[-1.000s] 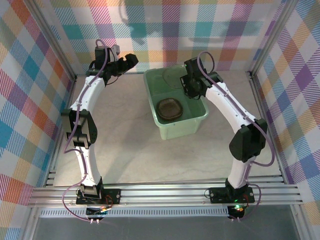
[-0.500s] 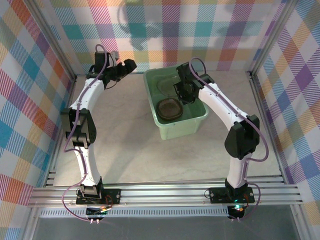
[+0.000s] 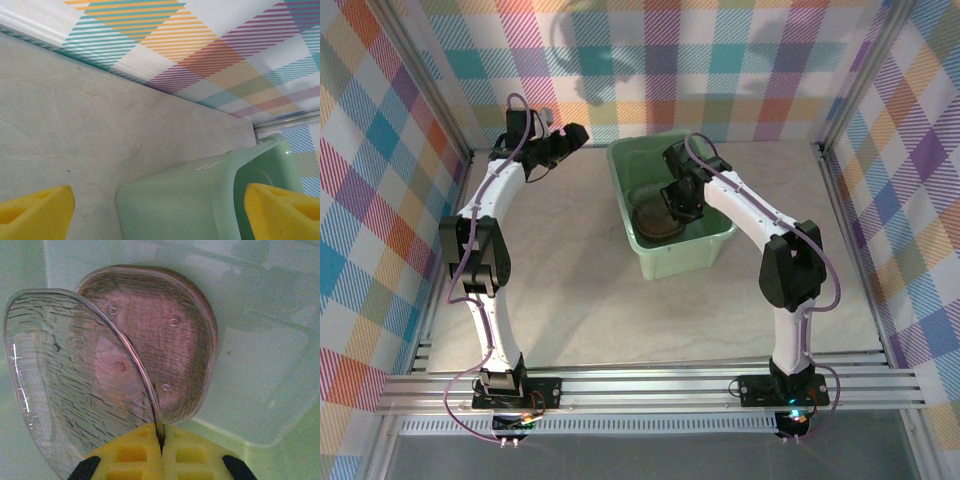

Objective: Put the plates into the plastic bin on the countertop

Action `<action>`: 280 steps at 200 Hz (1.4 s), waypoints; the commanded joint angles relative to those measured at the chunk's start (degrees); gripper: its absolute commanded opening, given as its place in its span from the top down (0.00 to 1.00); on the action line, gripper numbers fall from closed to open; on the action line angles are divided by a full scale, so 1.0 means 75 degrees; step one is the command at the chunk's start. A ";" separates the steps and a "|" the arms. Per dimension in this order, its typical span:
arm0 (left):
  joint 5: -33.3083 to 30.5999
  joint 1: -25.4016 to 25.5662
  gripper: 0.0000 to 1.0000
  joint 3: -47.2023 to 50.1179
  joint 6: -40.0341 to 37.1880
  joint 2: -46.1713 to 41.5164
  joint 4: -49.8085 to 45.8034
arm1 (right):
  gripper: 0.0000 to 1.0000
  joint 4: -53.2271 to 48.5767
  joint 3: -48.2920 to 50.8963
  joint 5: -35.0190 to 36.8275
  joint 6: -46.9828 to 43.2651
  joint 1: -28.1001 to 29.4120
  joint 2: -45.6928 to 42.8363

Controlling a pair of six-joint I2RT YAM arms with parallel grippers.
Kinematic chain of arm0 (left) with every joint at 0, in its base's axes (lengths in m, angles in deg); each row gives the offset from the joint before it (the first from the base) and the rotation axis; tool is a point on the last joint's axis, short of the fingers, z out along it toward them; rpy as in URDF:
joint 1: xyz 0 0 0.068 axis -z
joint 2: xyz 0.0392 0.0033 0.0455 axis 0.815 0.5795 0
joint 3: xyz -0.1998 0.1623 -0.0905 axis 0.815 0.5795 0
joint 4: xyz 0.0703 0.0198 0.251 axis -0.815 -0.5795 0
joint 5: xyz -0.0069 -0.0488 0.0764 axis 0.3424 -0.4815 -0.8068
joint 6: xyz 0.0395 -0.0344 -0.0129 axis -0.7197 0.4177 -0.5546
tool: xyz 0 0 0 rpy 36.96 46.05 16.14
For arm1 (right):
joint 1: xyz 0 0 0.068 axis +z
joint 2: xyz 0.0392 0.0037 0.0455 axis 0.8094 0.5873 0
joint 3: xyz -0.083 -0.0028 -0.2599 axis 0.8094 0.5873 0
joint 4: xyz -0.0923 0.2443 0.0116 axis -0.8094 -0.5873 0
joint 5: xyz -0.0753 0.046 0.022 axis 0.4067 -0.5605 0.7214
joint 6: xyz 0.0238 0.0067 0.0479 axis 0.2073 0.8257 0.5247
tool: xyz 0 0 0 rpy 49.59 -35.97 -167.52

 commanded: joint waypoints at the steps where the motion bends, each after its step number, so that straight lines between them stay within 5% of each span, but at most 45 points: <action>1: 0.0037 -0.0111 0.12 0.0106 -0.0059 -0.0391 -0.0033 | 1.00 -0.0257 0.0060 -0.0215 0.0082 0.0039 0.0156; 203: 0.0141 -0.0310 0.12 0.0422 0.0003 -0.0567 0.0008 | 1.00 -0.0310 0.0334 0.0820 0.0856 0.0448 0.0483; 280: 0.0154 -0.0360 0.12 0.0417 0.0077 -0.0562 0.0061 | 0.81 -0.0076 0.0550 0.1042 0.0904 0.0483 0.0486</action>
